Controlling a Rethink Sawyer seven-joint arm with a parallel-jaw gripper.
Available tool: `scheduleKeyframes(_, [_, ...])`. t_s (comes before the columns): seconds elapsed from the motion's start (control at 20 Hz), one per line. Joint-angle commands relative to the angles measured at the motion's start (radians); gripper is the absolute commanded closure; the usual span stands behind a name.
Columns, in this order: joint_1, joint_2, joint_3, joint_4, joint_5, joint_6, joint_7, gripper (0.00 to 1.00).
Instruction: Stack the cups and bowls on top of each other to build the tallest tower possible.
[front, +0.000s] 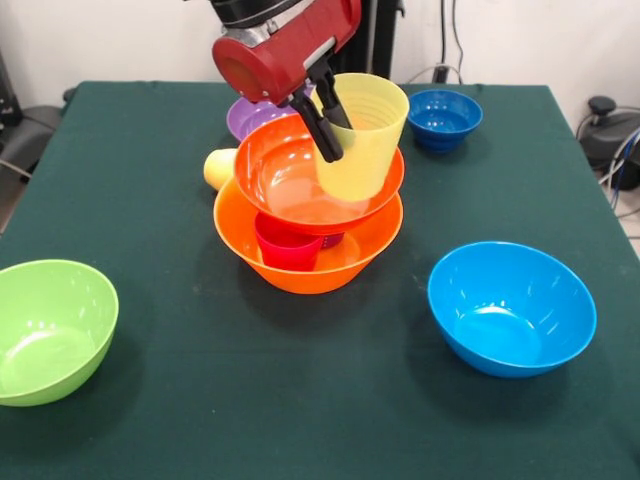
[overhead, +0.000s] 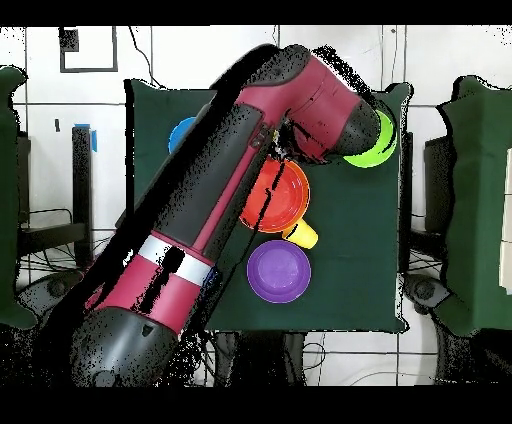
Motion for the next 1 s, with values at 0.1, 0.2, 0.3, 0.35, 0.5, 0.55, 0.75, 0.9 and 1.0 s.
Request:
scheduleKeyframes(0.1, [-0.010, 0.044, 0.168, 0.069, 0.027, 0.083, -0.313, 1.00])
scheduleKeyframes(0.2, [-0.014, 0.043, 0.168, 0.066, 0.021, 0.077, -0.315, 1.00])
scheduleKeyframes(0.3, [-0.020, 0.042, 0.170, 0.063, 0.017, 0.070, -0.319, 1.00])
scheduleKeyframes(0.35, [-0.023, 0.042, 0.172, 0.061, 0.015, 0.067, -0.322, 1.00])
scheduleKeyframes(0.5, [-0.028, 0.042, 0.177, 0.062, 0.015, 0.072, -0.335, 1.00])
scheduleKeyframes(0.55, [-0.030, 0.043, 0.180, 0.064, 0.016, 0.076, -0.341, 1.00])
scheduleKeyframes(0.75, [-0.031, 0.048, 0.188, 0.074, 0.023, 0.086, -0.358, 1.00])
scheduleKeyframes(0.9, [-0.032, 0.050, 0.191, 0.076, 0.027, 0.089, -0.366, 1.00])
scheduleKeyframes(1.0, [-0.030, 0.051, 0.191, 0.080, 0.031, 0.094, -0.370, 1.00])
